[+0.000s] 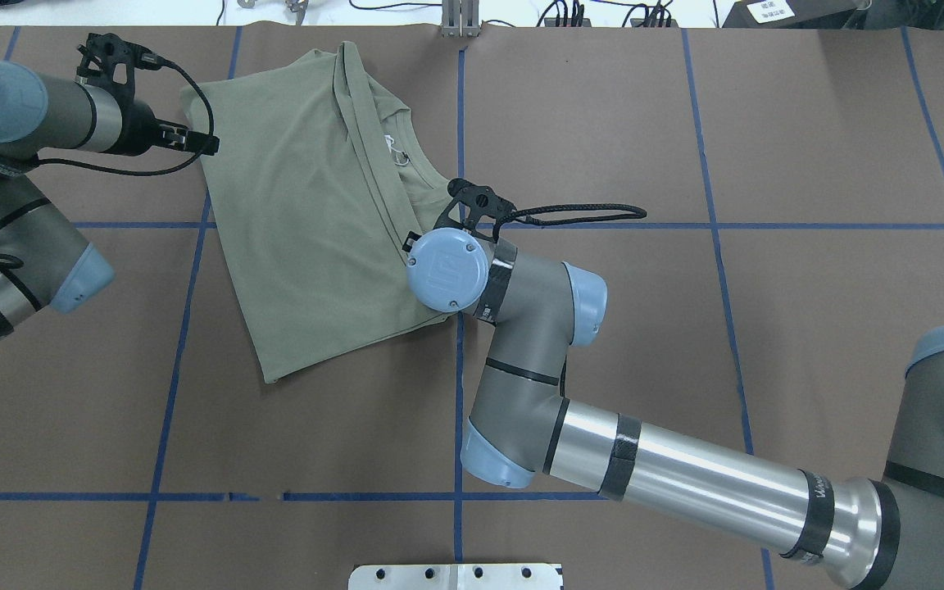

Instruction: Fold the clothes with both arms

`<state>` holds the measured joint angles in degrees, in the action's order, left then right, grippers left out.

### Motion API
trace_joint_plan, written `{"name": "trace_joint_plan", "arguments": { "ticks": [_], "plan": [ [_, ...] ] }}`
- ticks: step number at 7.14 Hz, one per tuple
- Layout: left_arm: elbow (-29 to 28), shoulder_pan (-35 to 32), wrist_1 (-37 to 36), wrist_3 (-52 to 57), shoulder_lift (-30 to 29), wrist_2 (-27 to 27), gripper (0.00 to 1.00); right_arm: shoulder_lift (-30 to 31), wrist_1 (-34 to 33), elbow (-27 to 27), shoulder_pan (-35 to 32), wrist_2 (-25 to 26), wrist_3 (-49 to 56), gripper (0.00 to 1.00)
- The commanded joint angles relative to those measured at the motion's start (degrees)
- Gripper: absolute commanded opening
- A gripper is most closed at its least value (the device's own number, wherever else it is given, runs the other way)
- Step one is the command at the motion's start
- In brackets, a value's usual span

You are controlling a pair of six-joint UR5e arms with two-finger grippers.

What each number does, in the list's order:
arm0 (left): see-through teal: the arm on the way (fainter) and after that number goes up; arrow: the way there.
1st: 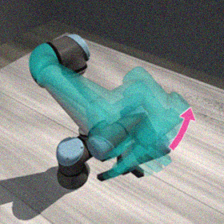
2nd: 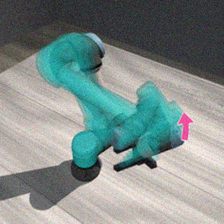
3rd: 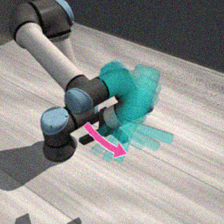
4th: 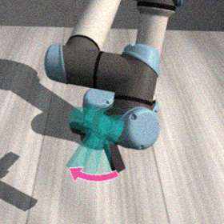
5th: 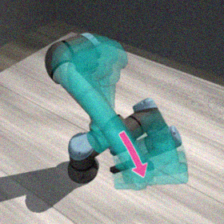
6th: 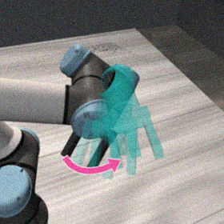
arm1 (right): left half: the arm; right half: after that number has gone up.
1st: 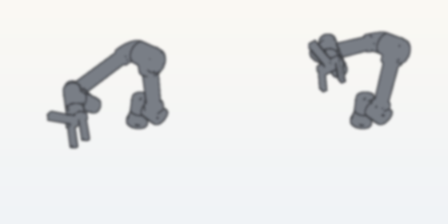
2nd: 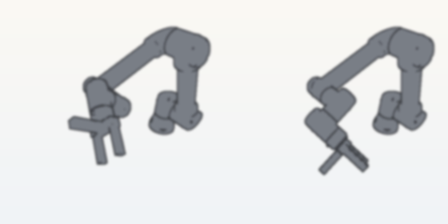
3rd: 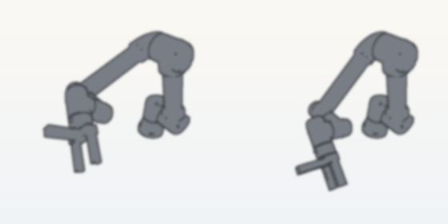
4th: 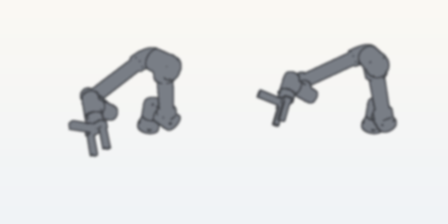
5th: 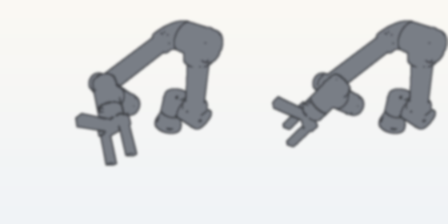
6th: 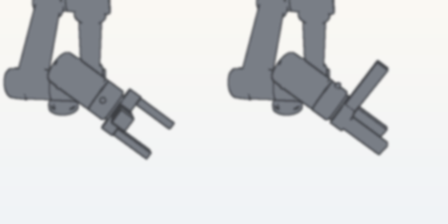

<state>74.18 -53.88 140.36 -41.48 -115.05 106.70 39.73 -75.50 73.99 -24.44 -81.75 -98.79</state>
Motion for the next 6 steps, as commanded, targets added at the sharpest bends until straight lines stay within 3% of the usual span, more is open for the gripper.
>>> {"name": "trace_joint_plan", "arguments": {
  "ticks": [1,3,5,6],
  "plan": [
    [-0.09,0.17,0.00,0.00,0.00,0.00,1.00,0.08,-0.09,-0.34,0.62,0.37,0.00,0.41],
    [-0.09,0.17,0.00,-0.09,0.00,0.00,1.00,0.00,-0.18,-0.43,0.62,0.37,-0.35,0.00],
    [-0.01,0.52,0.09,-0.17,0.00,0.00,1.00,0.52,-1.39,0.97,0.44,-0.16,-0.09,0.00],
    [0.08,0.70,0.09,-0.26,0.00,0.00,1.00,1.92,-6.11,5.24,0.44,-0.16,-0.09,0.00]
  ]
}}
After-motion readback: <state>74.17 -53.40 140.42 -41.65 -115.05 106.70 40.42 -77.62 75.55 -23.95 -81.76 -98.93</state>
